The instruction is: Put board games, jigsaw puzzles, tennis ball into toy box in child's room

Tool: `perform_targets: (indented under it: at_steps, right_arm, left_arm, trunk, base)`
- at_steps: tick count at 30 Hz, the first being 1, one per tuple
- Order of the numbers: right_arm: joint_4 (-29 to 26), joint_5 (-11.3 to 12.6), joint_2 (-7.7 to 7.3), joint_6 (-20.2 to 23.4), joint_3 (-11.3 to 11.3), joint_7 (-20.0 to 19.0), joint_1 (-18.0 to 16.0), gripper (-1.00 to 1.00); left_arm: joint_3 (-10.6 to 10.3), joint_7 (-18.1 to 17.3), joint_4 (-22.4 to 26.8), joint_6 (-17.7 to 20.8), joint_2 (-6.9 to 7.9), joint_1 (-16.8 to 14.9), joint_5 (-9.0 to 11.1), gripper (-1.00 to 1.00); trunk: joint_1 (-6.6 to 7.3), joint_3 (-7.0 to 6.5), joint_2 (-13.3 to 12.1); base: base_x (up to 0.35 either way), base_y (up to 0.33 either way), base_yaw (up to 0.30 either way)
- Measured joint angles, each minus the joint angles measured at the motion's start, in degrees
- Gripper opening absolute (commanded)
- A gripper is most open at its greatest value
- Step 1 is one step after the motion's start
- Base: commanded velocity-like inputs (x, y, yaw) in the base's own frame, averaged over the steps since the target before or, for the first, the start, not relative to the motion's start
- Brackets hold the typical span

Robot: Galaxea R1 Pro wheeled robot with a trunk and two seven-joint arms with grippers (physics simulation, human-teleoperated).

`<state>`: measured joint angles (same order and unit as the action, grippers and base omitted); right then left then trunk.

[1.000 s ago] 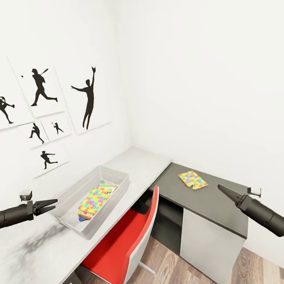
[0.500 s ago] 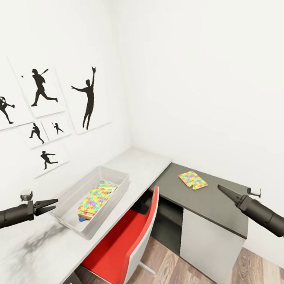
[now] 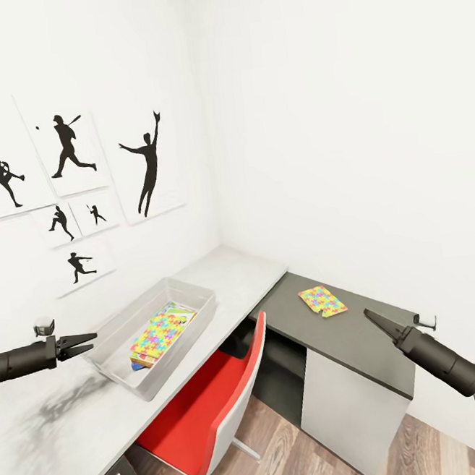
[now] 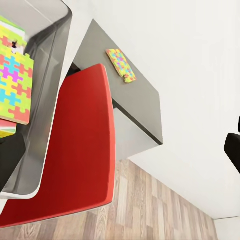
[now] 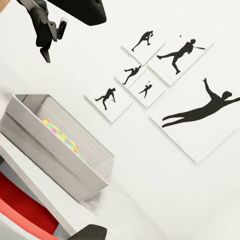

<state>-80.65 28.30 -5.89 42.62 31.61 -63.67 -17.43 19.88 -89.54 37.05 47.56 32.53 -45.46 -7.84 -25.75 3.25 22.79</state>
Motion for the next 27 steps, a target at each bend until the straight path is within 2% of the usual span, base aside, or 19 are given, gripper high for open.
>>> perform_targets:
  at_steps: [15,27]
  right_arm:
    - [0.0,-0.1,0.01,0.0,0.0,0.2,0.0,1.00]
    - [0.1,0.1,0.00,0.0,0.0,0.4,0.0,1.00]
  left_arm:
    - [0.0,0.0,0.0,0.0,0.02,0.0,0.0,1.00]
    - [0.0,0.0,0.0,0.0,0.00,0.0,0.1,1.00]
  trunk:
    - [0.00,0.00,0.0]
    - [0.00,0.00,0.0]
  base:
    - [0.000,0.000,-0.010]
    - [0.023,0.000,-0.243]
